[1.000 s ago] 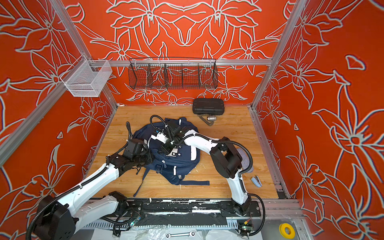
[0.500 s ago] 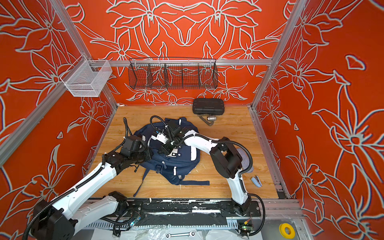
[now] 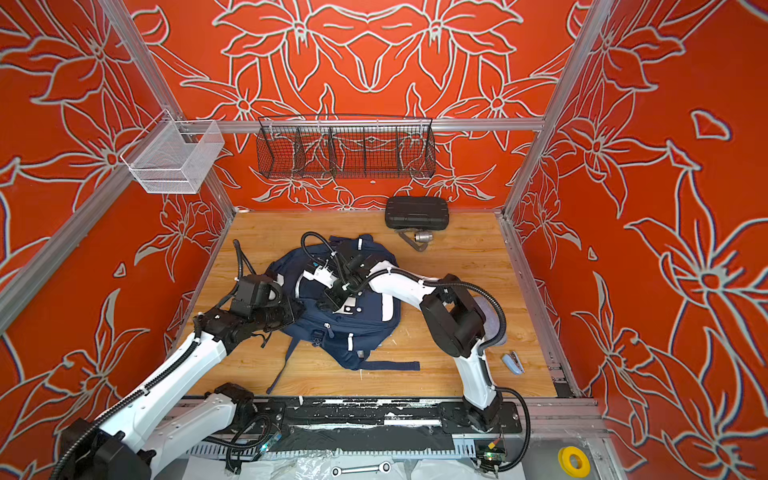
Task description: Pack the student bag
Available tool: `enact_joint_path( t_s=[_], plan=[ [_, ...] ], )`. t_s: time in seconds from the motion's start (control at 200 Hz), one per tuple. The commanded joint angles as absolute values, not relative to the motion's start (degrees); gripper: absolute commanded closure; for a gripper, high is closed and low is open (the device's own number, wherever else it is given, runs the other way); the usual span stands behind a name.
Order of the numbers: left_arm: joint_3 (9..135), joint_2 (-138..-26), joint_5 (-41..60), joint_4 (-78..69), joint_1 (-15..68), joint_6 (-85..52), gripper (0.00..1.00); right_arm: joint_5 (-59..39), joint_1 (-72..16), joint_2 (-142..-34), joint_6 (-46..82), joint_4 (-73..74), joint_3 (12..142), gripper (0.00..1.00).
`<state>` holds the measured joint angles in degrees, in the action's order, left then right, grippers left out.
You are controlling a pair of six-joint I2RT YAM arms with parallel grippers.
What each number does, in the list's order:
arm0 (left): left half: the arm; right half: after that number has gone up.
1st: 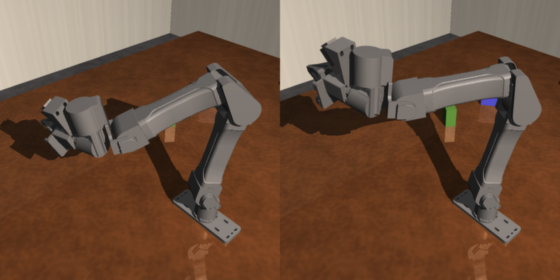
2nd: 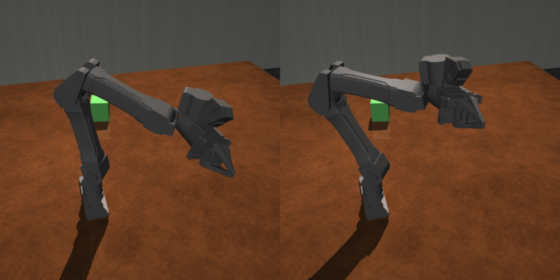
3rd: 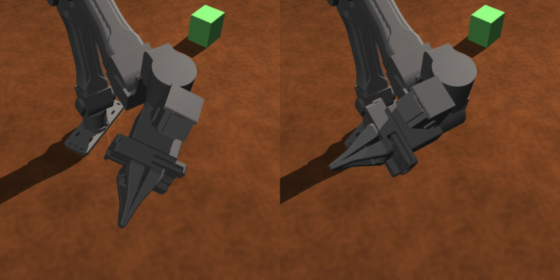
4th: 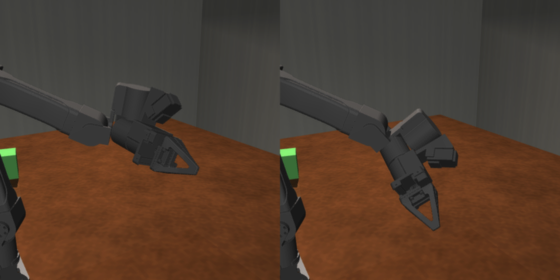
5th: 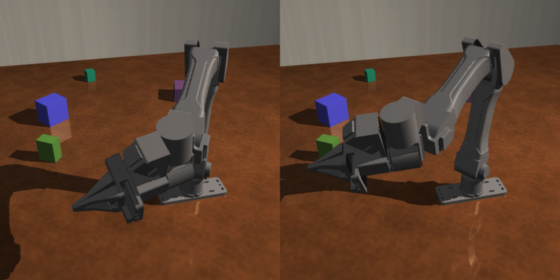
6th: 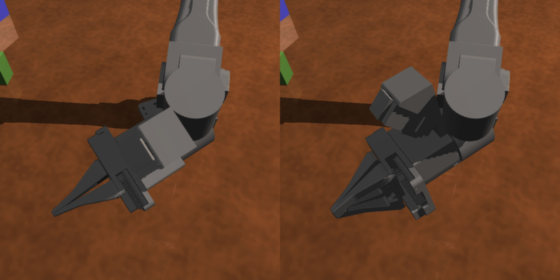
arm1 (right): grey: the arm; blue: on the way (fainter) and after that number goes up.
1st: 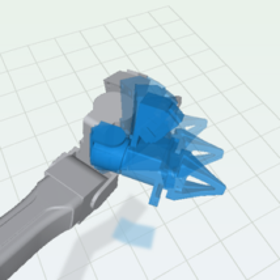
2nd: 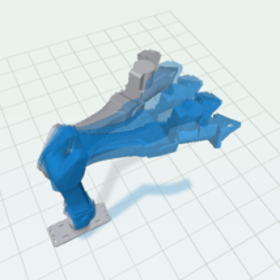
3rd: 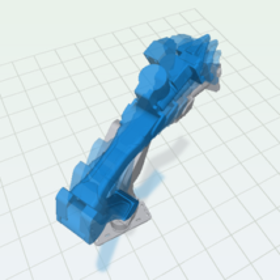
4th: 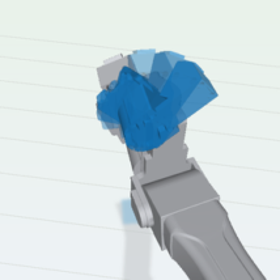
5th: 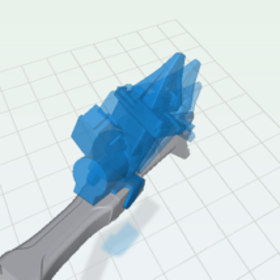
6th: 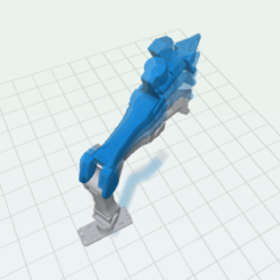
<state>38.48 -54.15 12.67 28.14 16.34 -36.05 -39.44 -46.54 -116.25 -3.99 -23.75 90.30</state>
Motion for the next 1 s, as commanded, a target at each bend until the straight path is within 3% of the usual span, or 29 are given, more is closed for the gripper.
enact_joint_path(
  t_s=[0.0,0.05,0.22,0.565,0.806,0.996],
  plan=[
    [36.79,-53.57,14.0,25.37,16.17,-36.46,0.63,-41.63,-46.31,-113.91,-1.91,-24.02,90.35,1.0],
    [35.96,-53.52,13.05,24.53,16.17,-36.52,0.57,-41.91,-46.28,-113.91,-1.76,-23.87,90.35,1.0],
    [34.43,-54.72,12.22,18.75,16.18,-37.66,0.56,-42.69,-46.4,-113.93,-0.01,-22.95,89.94,1.0],
    [30.74,-52.91,7.19,13.0,16.17,-37.12,0.58,-44.01,-46.71,-113.32,2.05,-21.36,89.25,1.0],
    [29.0,-52.99,9.2,11.82,16.17,-37.19,0.63,-44.61,-46.73,-113.9,5.02,-19.19,89.98,1.0],
    [24.25,-51.97,11.19,5.72,16.35,-35.23,0.51,-46.28,-46.73,-114.35,7.99,-17.47,90.88,1.0]
  ],
)
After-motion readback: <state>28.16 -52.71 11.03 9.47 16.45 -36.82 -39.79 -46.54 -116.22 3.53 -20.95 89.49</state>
